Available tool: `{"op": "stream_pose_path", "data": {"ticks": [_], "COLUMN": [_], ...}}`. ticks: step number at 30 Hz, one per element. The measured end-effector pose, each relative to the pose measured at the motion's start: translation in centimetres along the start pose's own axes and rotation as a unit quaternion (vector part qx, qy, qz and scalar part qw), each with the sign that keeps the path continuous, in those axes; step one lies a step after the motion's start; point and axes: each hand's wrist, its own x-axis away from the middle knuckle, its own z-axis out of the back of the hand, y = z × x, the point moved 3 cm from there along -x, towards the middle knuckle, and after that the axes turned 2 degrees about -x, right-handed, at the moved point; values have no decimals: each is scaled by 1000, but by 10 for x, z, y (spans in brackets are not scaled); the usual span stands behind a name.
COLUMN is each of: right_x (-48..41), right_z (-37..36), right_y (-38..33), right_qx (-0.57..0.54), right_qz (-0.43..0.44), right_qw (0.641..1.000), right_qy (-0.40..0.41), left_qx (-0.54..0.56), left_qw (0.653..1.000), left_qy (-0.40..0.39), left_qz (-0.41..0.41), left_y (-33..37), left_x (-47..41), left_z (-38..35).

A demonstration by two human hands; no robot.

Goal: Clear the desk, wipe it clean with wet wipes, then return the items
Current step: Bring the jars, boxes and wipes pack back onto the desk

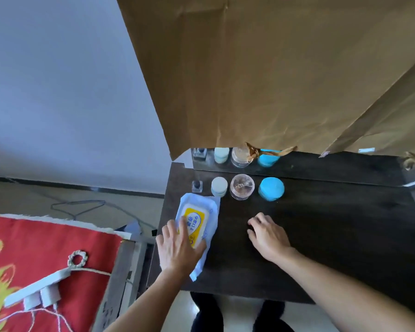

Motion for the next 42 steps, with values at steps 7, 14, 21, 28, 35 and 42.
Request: {"op": "stream_pose_path", "data": {"ticks": [7, 14, 21, 28, 35, 42], "right_x": [25, 107, 236, 341, 375, 372], "right_z": [14, 41, 72, 114, 153, 208], "right_y": [6, 67, 167, 266, 366, 456], "right_qx": [-31, -75, -82, -69, -80, -81], "right_qz": [-49, -111, -175, -260, -315, -325], "right_qw": [998, 985, 960, 923, 896, 886], "right_qy": [25, 106, 204, 274, 302, 320], "left_qx": [-48, 13, 58, 105, 129, 169], "left_qw": [980, 946, 901, 850, 802, 770], "left_qy": [7, 2, 42, 51, 69, 107], "left_qz": [-195, -323, -428, -514, -579, -606], "left_y": [49, 145, 277, 395, 508, 633], "left_x": [-19, 17, 118, 206, 225, 202], "left_z": [38, 58, 65, 72, 83, 105]}}
